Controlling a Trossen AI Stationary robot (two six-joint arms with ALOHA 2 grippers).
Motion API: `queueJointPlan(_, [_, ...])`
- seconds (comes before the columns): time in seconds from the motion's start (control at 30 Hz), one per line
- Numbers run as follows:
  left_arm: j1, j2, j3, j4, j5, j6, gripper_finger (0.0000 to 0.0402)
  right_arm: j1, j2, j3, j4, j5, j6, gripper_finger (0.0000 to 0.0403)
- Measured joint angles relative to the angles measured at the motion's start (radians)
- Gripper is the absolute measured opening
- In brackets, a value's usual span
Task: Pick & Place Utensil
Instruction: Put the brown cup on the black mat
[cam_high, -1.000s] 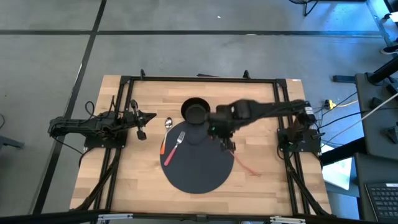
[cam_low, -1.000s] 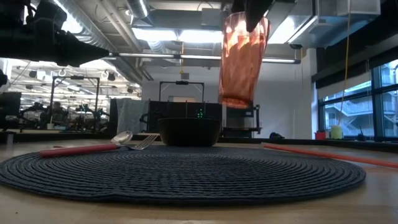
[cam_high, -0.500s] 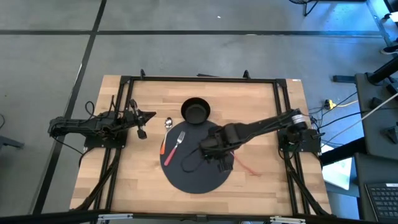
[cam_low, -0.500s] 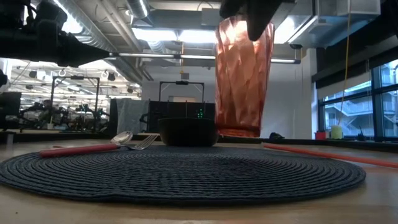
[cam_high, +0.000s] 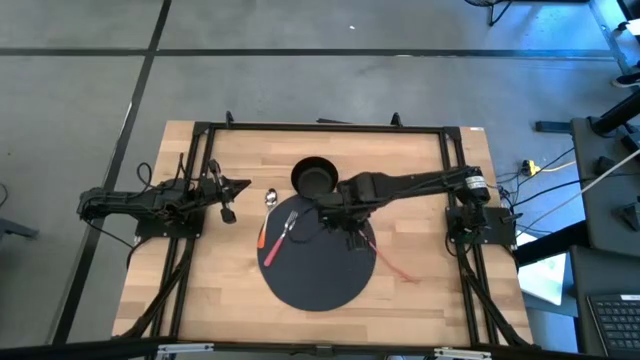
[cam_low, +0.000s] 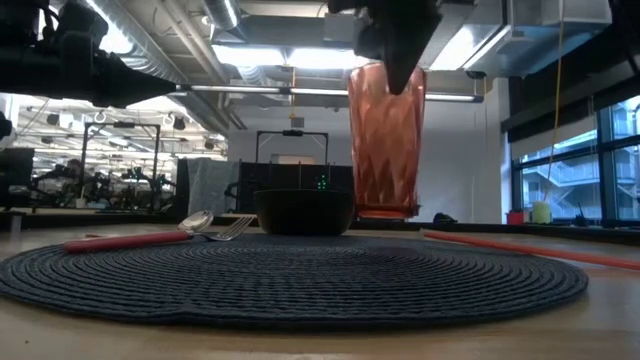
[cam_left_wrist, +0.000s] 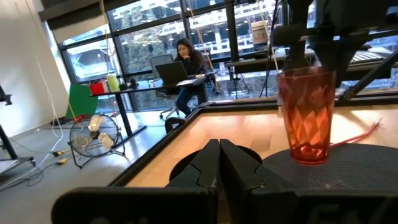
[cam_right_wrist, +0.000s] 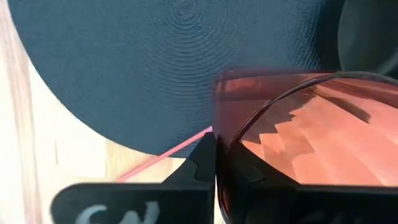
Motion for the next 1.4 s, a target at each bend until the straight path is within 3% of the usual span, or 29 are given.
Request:
queueJointPlan(0.33, [0.0, 0.0, 0.0, 0.0, 0.0, -0.037, 0.0004, -0.061, 0.006, 0.0, 0.025, -0.024, 0.034, 0.0008])
queueJointPlan(1.23, [0.0, 0.0, 0.0, 0.0, 0.0, -0.045, 0.0004, -0.098, 0.052, -0.001, 0.038, -0.05, 0.079, 0.001])
queueJointPlan(1.4, [0.0, 0.0, 0.0, 0.0, 0.0, -0.045, 0.0004, -0.098, 0.052, -0.001, 0.033, -0.058, 0.082, 0.003])
